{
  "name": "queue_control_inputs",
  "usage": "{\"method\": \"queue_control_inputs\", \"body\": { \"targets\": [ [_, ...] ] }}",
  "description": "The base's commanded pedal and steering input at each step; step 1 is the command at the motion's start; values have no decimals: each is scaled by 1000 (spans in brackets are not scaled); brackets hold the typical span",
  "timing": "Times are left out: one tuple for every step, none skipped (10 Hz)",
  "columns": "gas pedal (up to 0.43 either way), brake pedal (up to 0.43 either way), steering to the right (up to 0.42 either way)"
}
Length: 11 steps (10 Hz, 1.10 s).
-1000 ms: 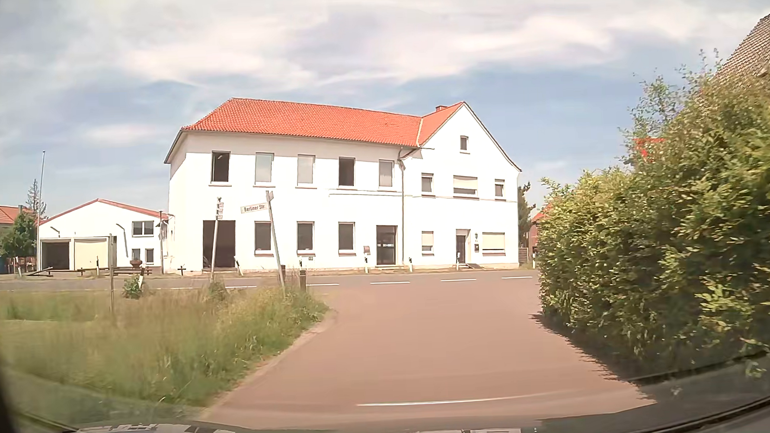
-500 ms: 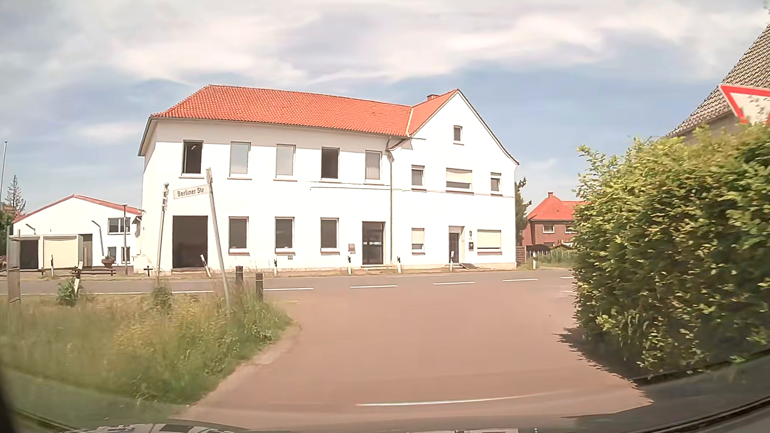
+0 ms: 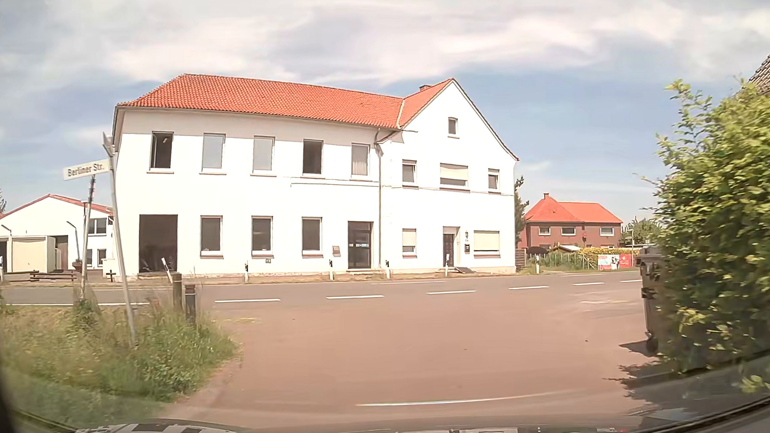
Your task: Follow the waypoints while adhering to traffic rules and regulations
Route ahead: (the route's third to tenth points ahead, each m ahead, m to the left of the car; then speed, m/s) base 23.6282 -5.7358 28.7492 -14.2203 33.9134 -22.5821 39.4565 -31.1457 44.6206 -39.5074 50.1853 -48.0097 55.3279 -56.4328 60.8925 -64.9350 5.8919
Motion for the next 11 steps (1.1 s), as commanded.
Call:
{"method": "queue_control_inputs", "body": {
  "targets": [
    [0,12,24],
    [0,85,24],
    [0,152,24],
    [0,183,26],
    [0,195,30],
    [0,195,33],
    [0,195,35],
    [0,189,38],
    [0,183,44],
    [0,171,52],
    [0,30,59]
  ]
}}
